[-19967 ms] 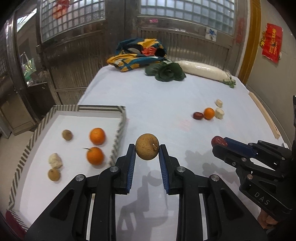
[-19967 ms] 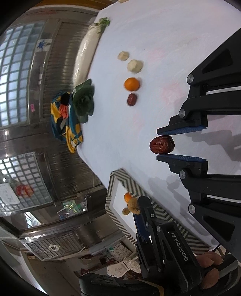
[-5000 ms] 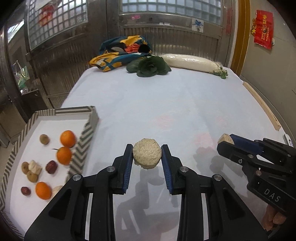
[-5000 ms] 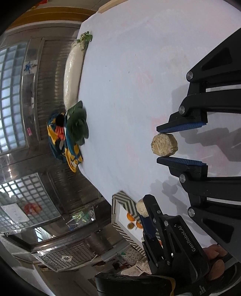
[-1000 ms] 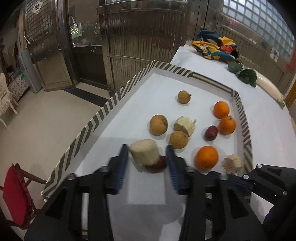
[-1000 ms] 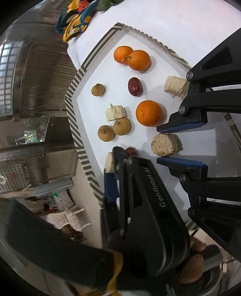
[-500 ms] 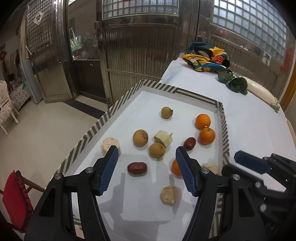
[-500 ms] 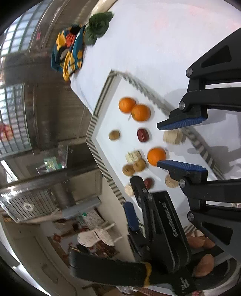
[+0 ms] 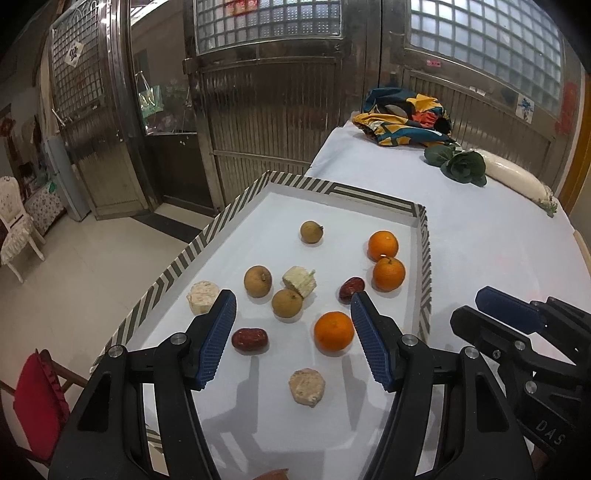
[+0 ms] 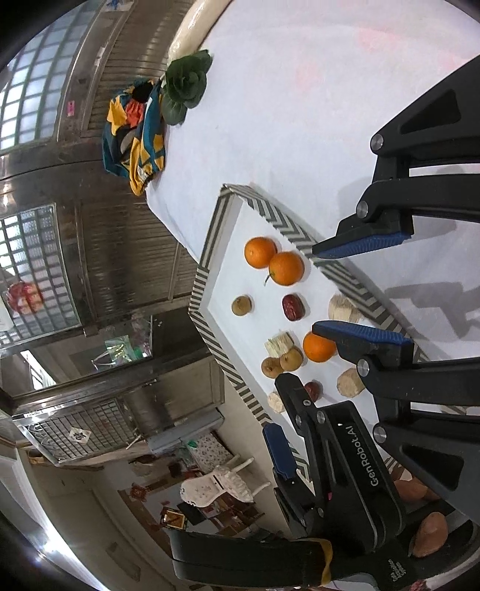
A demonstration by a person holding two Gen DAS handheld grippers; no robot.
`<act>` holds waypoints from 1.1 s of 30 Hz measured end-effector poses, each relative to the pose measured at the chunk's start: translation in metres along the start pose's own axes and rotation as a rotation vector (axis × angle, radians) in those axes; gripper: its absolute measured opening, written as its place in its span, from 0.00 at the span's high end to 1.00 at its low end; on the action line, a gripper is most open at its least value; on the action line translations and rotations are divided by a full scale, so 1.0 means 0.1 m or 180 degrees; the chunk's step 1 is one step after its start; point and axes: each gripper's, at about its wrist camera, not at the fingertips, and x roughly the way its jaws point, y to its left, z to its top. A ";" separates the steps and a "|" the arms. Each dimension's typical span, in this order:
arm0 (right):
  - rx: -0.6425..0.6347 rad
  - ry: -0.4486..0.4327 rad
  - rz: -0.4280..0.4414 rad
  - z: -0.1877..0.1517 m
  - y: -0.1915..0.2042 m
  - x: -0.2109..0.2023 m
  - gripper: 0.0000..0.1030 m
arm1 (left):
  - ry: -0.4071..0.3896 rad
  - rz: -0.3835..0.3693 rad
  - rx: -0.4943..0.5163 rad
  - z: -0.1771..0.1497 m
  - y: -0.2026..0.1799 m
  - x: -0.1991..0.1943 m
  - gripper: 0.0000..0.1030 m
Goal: Organize fruits
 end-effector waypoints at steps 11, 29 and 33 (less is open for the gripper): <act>0.0083 -0.0095 -0.0057 -0.03 -0.17 -0.16 0.66 | -0.0044 0.0115 0.0116 -0.01 -0.18 -0.08 0.37; 0.0142 -0.0145 -0.0053 -0.10 -0.24 -0.28 0.65 | -0.0171 0.0086 0.0166 -0.04 -0.33 -0.22 0.37; 0.0160 -0.0134 -0.0053 -0.12 -0.26 -0.28 0.64 | -0.0172 0.0092 0.0176 -0.05 -0.35 -0.23 0.37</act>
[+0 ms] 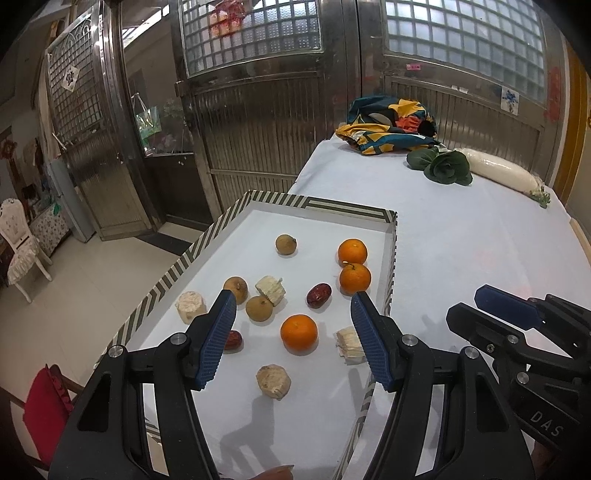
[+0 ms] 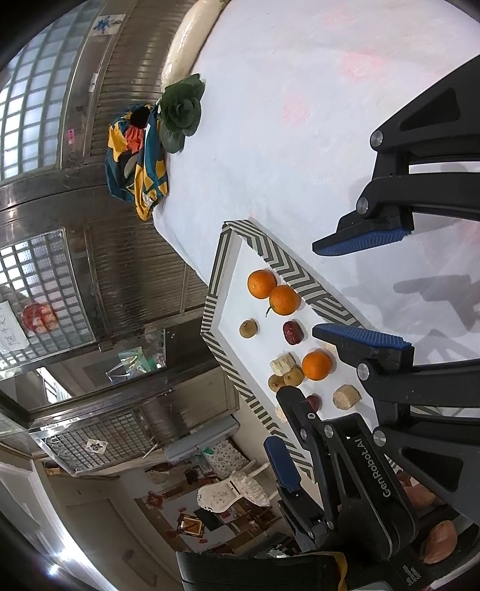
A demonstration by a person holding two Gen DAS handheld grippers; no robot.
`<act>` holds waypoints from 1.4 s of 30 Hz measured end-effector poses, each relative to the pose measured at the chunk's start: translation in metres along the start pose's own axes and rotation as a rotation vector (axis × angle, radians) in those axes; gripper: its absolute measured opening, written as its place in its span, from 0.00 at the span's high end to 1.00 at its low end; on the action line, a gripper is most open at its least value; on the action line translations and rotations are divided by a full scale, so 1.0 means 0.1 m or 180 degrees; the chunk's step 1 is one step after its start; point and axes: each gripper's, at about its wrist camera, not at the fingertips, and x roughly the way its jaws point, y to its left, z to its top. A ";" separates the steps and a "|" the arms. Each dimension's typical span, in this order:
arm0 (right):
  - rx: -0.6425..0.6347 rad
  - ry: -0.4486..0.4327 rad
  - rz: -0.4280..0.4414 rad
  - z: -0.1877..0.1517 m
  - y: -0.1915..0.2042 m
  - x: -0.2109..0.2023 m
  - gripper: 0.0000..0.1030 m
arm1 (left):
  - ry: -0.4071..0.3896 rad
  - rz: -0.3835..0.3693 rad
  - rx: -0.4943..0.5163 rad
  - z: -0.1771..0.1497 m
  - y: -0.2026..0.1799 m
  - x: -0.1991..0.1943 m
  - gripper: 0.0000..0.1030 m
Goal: Organize fruits
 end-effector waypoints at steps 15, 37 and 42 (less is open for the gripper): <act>0.0003 0.0036 0.0015 -0.02 -0.01 0.04 0.64 | 0.0020 0.0005 0.0000 -0.01 0.00 0.03 0.37; 0.0051 0.0071 0.0006 -0.05 -0.09 0.05 0.64 | -0.0022 -0.0062 0.0044 -0.02 -0.10 0.01 0.37; 0.0079 0.0055 -0.0006 -0.06 -0.14 0.02 0.64 | -0.0091 -0.0085 0.0062 0.01 -0.16 -0.03 0.37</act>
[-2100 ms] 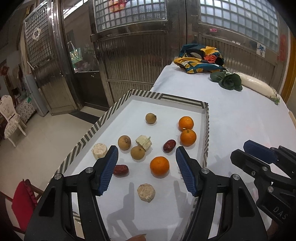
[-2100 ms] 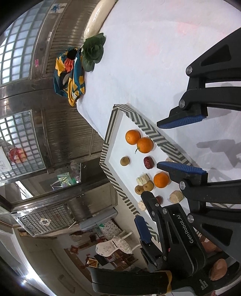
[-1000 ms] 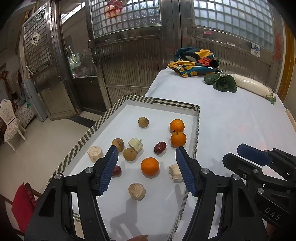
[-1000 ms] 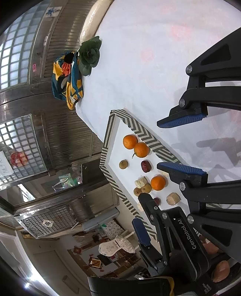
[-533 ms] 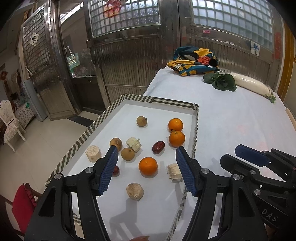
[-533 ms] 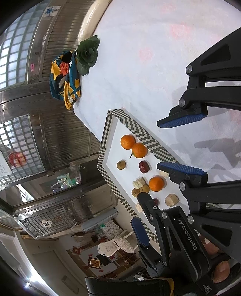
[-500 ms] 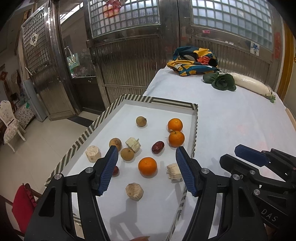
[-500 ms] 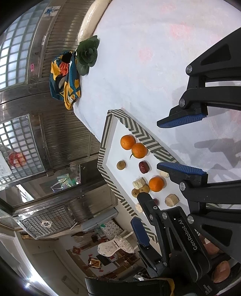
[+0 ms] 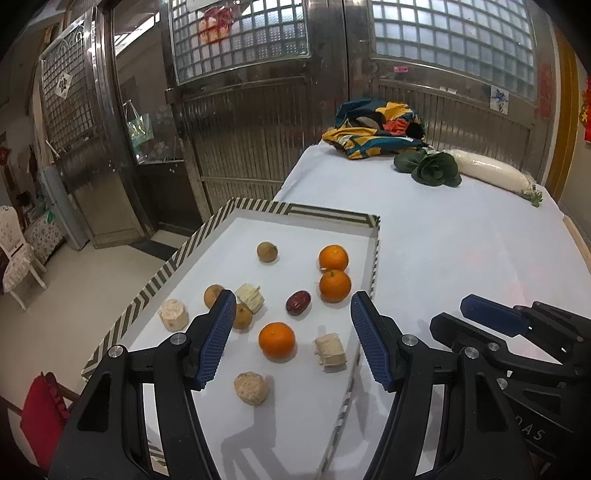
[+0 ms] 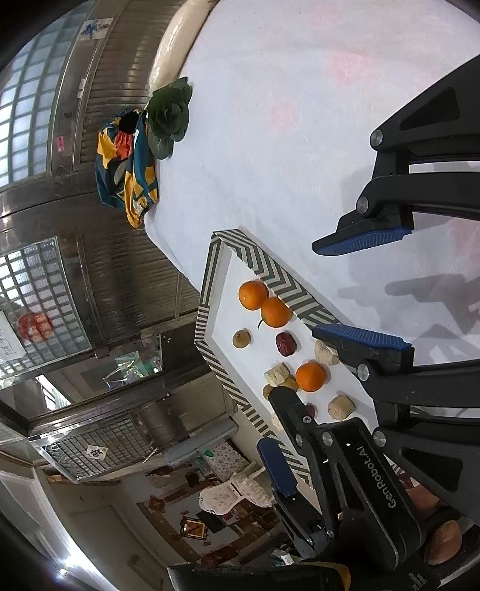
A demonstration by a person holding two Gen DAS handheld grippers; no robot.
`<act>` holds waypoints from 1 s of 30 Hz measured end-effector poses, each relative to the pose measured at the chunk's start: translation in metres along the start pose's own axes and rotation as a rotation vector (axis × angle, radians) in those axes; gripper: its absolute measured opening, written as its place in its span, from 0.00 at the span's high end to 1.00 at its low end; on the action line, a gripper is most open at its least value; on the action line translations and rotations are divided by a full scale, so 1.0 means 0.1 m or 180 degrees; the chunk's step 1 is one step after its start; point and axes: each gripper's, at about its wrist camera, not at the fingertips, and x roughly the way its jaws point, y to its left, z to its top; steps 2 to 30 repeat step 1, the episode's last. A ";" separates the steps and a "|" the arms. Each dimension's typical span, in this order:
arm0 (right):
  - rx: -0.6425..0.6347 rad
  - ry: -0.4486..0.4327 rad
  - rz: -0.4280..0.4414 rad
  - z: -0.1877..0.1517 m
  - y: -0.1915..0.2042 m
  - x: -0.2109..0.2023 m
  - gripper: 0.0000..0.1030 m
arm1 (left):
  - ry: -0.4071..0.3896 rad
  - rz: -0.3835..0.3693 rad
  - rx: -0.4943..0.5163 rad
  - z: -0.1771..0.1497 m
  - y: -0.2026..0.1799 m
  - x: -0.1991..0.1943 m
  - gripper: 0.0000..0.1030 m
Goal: Organize fruits
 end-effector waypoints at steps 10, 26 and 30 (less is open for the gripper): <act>0.0009 -0.0006 -0.0011 0.00 -0.02 -0.01 0.64 | 0.0005 -0.0010 0.0012 0.01 -0.03 0.00 0.37; 0.0009 -0.0006 -0.0011 0.00 -0.02 -0.01 0.64 | 0.0005 -0.0010 0.0012 0.01 -0.03 0.00 0.37; 0.0009 -0.0006 -0.0011 0.00 -0.02 -0.01 0.64 | 0.0005 -0.0010 0.0012 0.01 -0.03 0.00 0.37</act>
